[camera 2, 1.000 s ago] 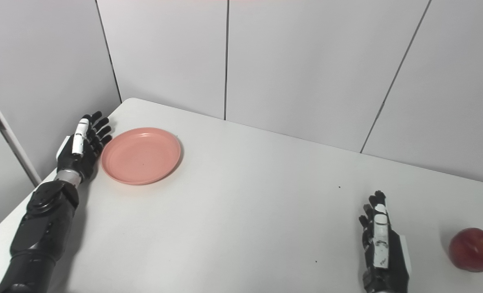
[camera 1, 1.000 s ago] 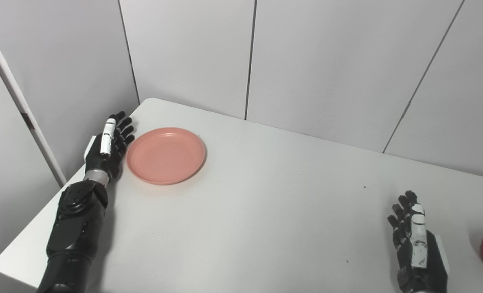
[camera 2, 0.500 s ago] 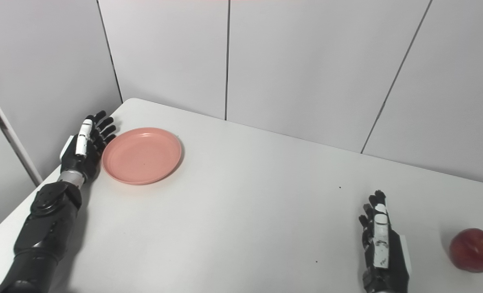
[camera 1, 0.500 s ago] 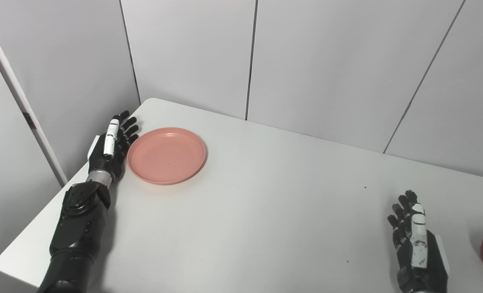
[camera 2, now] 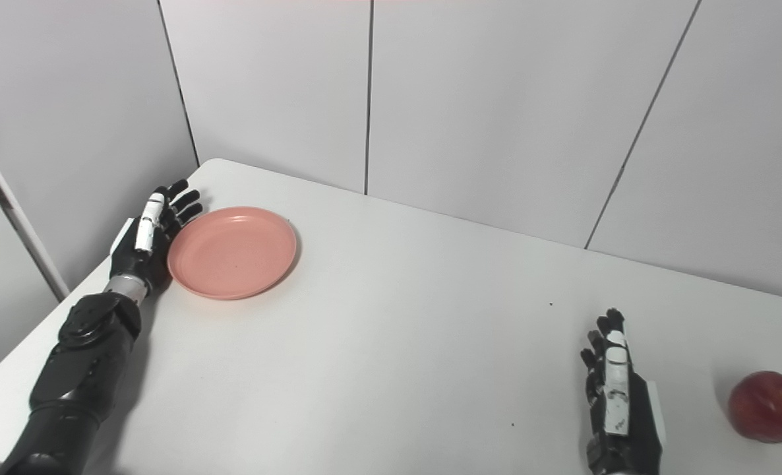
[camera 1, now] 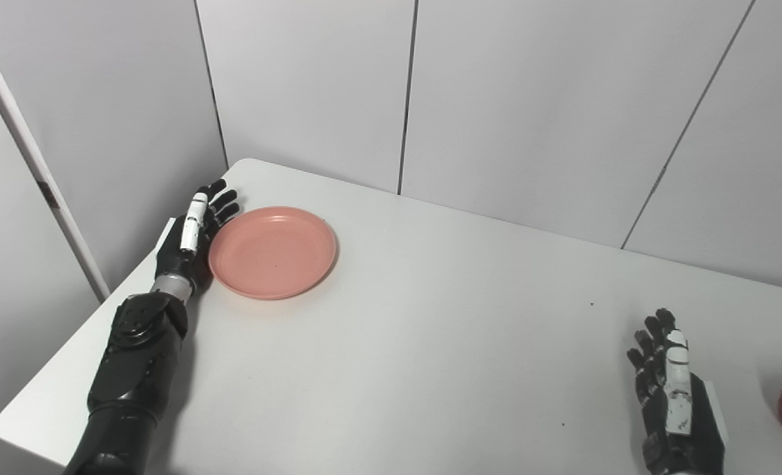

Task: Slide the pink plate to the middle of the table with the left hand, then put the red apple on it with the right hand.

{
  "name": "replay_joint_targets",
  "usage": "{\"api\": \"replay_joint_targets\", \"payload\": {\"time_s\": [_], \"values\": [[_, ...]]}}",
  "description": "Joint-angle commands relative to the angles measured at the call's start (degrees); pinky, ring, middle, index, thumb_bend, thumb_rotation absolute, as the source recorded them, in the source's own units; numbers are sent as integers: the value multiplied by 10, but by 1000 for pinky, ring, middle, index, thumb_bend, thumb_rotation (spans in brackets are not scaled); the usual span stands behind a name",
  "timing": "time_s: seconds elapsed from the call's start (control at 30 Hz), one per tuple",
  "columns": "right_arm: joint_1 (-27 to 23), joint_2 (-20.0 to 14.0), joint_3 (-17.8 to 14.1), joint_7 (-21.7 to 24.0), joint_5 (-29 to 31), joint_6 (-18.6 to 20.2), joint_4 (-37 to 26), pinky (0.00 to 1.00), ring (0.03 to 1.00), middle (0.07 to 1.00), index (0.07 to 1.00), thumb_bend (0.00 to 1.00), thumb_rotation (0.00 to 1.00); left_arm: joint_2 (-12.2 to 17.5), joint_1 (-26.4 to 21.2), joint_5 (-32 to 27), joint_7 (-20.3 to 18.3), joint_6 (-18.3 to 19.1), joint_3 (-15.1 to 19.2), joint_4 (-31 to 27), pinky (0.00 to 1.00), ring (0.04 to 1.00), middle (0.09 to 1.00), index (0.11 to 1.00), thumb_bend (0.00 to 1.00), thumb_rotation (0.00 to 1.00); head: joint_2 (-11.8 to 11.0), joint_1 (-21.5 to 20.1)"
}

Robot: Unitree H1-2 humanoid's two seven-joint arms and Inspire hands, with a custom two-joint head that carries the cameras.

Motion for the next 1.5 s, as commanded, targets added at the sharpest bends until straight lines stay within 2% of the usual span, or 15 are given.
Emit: {"api": "replay_joint_targets", "payload": {"time_s": [0.0, 0.23, 0.6, 0.77, 1.07, 1.47], "values": [[-10, 3, 1, 3, 1, -13, -23, 1000, 1000, 1000, 1000, 317, 1000, -11, -15, -3, -2, 23, -11, -20, 912, 913, 908, 890, 353, 1000, 0, 0], [-10, 3, 4, 3, -6, -20, -20, 1000, 1000, 1000, 1000, 316, 1000, -28, -14, 0, 10, 58, -19, -60, 910, 905, 901, 887, 325, 1000, -1, -3], [-10, 7, 2, 2, -6, -19, -20, 1000, 1000, 1000, 1000, 302, 1000, -44, -11, 10, 18, 89, -45, -99, 893, 899, 896, 878, 284, 1000, 3, -6], [-9, 6, 4, 2, -10, -18, -22, 1000, 1000, 1000, 1000, 299, 1000, -53, -14, -4, 6, 105, -50, -101, 928, 923, 917, 898, 289, 1000, 5, -9], [-9, 8, 4, 0, -11, -10, -25, 1000, 1000, 1000, 1000, 307, 1000, -67, -15, -7, 1, 117, -56, -105, 940, 924, 917, 902, 311, 1000, 8, -11], [-8, 17, 6, -7, -20, -3, -36, 1000, 1000, 1000, 1000, 317, 1000, -98, -27, -2, -13, 98, -77, -78, 923, 914, 909, 890, 311, 1000, 16, -22]]}}
